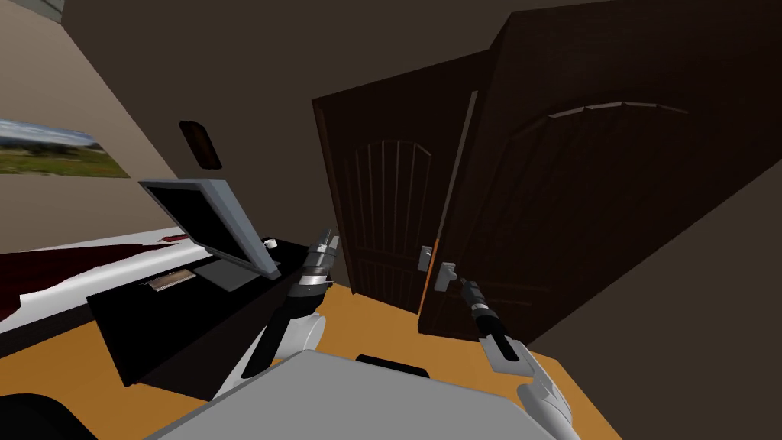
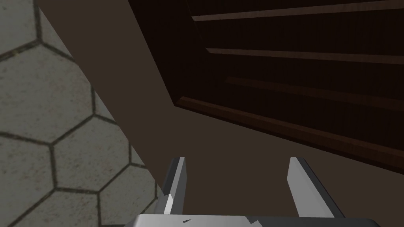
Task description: Pull the door open
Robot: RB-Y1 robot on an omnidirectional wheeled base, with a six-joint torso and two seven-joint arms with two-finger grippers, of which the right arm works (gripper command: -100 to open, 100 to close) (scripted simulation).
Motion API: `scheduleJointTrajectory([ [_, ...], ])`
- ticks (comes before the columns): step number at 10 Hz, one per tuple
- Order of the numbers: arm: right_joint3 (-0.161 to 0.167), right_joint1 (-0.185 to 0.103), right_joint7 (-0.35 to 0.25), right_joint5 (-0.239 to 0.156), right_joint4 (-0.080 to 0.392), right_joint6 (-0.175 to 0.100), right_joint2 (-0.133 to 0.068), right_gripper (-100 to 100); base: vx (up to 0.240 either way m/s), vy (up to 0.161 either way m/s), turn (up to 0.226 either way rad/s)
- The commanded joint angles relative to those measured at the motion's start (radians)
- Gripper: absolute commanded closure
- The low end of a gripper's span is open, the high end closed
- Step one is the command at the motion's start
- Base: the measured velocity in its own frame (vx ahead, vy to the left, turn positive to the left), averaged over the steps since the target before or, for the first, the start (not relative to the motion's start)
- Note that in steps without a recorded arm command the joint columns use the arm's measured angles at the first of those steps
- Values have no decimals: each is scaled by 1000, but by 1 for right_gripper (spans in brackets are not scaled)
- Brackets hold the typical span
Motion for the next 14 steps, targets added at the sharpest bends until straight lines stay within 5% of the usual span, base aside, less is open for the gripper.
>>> scheduleJointTrajectory([
  [1,15,6,-13,4,-16,-2,-3,-100,-195,38,63],
  [7,53,19,-46,16,-46,-9,-12,-100,-182,16,29],
  [14,39,-4,-20,8,-17,-14,2,-100,142,-14,18],
])
